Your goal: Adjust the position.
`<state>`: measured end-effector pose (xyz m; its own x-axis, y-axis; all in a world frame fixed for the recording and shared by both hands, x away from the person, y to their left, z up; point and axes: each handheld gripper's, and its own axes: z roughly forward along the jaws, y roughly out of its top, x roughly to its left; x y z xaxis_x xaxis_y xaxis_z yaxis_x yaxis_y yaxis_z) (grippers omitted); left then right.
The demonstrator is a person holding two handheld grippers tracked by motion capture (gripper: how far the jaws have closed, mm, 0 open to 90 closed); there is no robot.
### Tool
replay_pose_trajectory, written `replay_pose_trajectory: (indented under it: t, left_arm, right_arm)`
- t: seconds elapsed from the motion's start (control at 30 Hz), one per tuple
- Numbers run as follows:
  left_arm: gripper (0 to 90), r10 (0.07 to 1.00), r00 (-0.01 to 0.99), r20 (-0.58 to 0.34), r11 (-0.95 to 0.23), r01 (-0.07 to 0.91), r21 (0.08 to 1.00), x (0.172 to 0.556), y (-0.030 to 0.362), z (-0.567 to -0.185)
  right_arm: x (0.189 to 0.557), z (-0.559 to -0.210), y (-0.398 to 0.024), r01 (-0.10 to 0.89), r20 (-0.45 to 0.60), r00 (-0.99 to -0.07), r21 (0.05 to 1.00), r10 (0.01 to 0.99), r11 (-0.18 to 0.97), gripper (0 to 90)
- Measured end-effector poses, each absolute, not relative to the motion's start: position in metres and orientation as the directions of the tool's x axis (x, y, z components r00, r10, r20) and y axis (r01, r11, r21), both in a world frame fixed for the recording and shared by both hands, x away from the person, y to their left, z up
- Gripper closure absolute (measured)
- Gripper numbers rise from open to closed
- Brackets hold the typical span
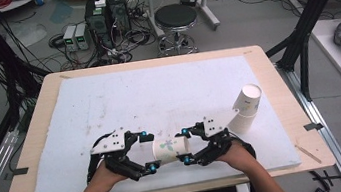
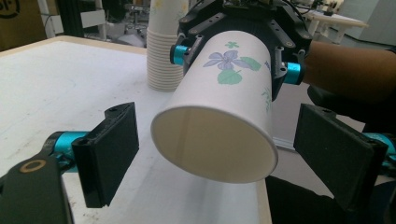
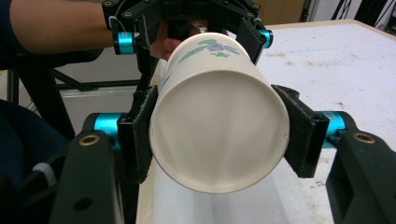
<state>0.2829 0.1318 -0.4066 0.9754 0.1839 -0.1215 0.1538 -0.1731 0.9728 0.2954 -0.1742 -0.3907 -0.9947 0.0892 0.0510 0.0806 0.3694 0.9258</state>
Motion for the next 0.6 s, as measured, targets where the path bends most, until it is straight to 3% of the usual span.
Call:
replay_pose_trajectory:
  t: [0.37,0.6]
  left_arm:
    - [14.5,0.159,0.98,-0.117,-0.141,0.14,0.98,0.2852,0.1268,-0.4089]
    - [24.0,0.133,0.986,-0.1,-0.116,0.115,0.987,0.2847,0.1252,-0.4081]
  right_arm:
    - [0.297,-0.3896,-0.1773,0.113,0.099,-0.993,0.946,0.061,0.303,37.2]
    - [0.2983,-0.3908,-0.1782,0.134,0.128,-0.991,0.954,0.042,0.268,37.2]
